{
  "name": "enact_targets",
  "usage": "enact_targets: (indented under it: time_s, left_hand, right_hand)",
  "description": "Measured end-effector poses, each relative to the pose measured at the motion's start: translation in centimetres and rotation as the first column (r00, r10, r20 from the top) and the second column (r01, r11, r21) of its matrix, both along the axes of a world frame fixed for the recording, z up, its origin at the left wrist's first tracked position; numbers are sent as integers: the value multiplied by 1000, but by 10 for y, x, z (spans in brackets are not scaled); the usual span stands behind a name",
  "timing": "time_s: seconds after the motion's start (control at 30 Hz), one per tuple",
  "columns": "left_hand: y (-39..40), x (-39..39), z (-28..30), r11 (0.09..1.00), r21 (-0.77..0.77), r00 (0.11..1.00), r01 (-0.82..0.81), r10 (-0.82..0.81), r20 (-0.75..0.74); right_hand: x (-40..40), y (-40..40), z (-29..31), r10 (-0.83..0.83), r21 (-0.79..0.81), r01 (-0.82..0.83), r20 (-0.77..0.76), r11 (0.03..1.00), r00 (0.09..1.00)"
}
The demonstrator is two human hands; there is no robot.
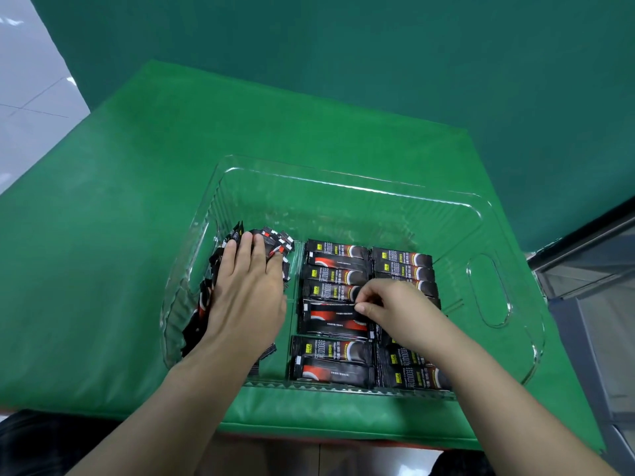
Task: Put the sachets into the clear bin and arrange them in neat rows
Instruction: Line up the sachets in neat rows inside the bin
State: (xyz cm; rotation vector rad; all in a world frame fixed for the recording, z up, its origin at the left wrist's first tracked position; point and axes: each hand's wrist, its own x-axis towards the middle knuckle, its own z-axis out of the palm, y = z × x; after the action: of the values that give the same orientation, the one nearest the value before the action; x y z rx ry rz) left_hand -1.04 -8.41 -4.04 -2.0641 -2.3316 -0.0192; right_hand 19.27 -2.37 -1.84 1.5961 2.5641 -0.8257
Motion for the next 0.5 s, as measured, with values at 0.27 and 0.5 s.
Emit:
enact_targets:
  time_s: [0.27, 0.5]
  left_hand:
    - [0, 1, 0, 1000, -2, 1000, -4, 4, 4]
    - [-1, 1, 0, 1000, 26, 1000, -2, 1, 24]
  right_hand:
    - [-13, -11, -8, 193, 176, -211, 114, 962, 975]
    - [-21, -11, -10, 218, 251, -252, 157, 935, 963]
